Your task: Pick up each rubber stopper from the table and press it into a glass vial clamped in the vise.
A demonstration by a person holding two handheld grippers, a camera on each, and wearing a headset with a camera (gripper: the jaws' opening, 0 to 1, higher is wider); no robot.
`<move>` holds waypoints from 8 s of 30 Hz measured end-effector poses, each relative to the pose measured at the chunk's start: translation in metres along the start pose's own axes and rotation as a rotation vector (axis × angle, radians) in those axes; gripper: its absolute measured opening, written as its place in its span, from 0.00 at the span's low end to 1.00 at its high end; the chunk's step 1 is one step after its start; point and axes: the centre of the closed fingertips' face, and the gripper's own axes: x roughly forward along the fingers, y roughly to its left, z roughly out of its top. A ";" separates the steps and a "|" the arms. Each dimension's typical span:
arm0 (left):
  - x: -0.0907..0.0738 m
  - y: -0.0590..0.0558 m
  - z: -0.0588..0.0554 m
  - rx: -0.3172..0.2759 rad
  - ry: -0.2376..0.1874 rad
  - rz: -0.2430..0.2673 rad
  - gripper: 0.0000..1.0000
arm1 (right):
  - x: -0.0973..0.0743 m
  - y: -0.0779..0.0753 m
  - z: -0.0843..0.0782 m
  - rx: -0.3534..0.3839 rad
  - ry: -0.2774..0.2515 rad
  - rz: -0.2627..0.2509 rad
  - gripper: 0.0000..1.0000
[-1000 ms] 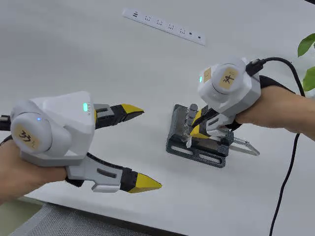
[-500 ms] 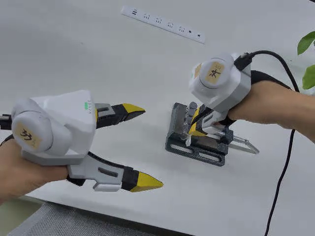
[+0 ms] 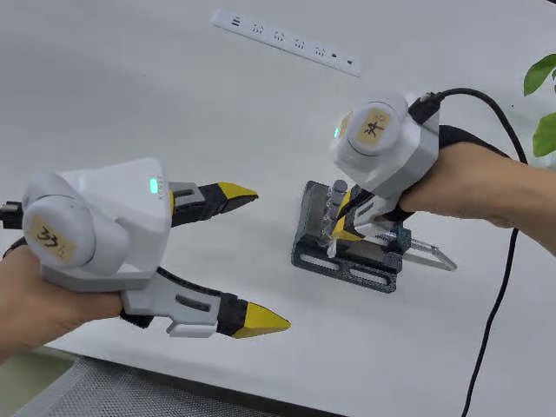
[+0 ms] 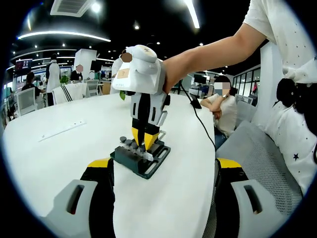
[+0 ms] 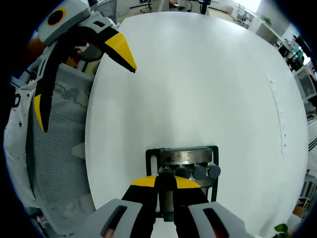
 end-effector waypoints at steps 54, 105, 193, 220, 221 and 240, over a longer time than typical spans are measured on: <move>0.001 -0.001 -0.002 -0.014 -0.001 -0.005 0.80 | -0.005 0.002 0.001 0.077 -0.114 0.007 0.02; 0.003 0.005 0.004 -0.017 -0.021 -0.001 0.78 | 0.002 0.001 0.003 0.009 -0.020 0.035 0.03; -0.010 0.012 0.003 0.032 0.071 0.071 0.89 | -0.061 0.004 -0.058 0.334 -0.461 -0.161 0.28; -0.004 0.031 -0.014 0.054 0.161 0.108 0.99 | -0.062 0.031 -0.134 0.490 -0.771 -0.213 0.82; -0.003 0.031 -0.014 0.056 0.163 0.109 0.99 | -0.063 0.032 -0.134 0.486 -0.781 -0.214 0.83; 0.001 0.033 -0.023 0.045 0.196 0.111 0.99 | -0.053 0.051 -0.130 0.400 -0.805 -0.202 0.99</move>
